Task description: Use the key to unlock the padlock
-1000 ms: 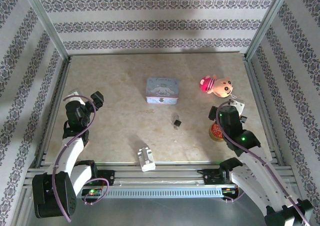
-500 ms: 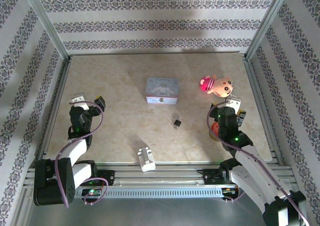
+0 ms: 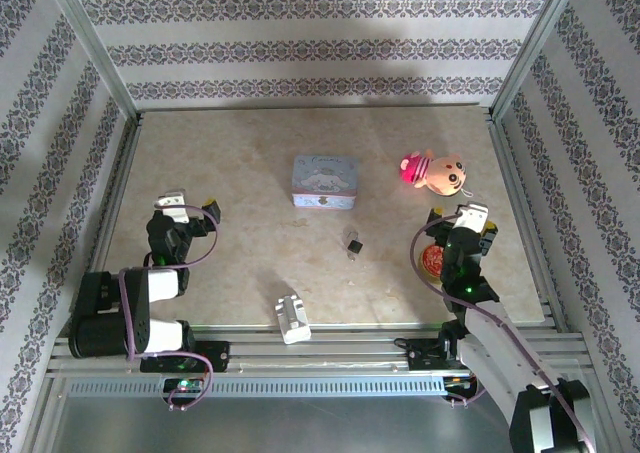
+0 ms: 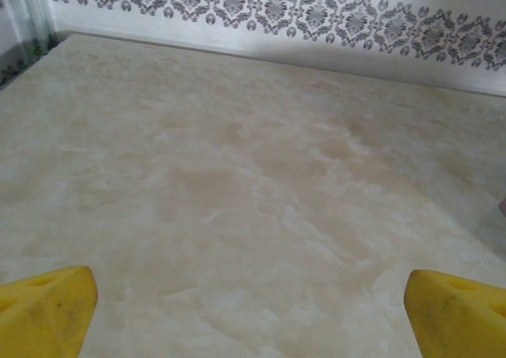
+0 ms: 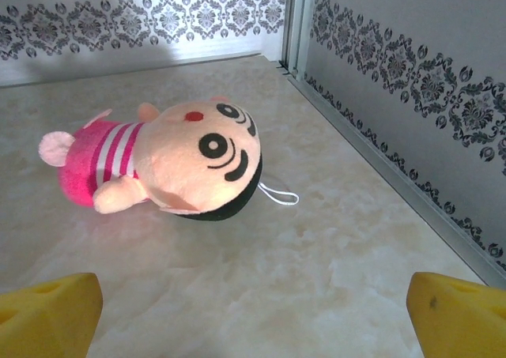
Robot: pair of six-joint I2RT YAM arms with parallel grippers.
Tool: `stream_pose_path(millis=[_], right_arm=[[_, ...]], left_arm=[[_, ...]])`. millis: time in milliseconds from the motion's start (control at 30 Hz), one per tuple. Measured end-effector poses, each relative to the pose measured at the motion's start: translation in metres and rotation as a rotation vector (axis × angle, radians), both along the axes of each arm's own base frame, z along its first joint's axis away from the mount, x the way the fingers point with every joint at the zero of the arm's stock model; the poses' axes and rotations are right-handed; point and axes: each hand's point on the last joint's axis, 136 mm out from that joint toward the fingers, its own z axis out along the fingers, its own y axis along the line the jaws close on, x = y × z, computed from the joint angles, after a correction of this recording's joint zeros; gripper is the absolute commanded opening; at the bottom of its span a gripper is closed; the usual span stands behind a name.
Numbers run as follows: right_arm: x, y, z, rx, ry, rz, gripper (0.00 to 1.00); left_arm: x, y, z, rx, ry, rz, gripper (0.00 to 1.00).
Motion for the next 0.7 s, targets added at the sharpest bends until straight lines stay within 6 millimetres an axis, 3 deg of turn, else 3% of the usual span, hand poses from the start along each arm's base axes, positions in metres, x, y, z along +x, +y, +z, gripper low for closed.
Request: stream_pose_path(millis=[367,600,700], right_arm=[[0.010,-0.005,-0.008,0.007,-0.005,0.014,0.98],[0.022,0.003,-0.025,0.007,0.026,0.084,0.98],[0.029,0.010,-0.038,0.002,0.066,0.129,0.98]], left_arm=[[0.016,-0.022,-0.034,0.005,0.058,-0.151,0.99],[0.037,-0.032,-0.015,0.035,0.018,-0.210,0.99],[0.038,-0.035,-0.017,0.039,0.030,-0.220,0.99]])
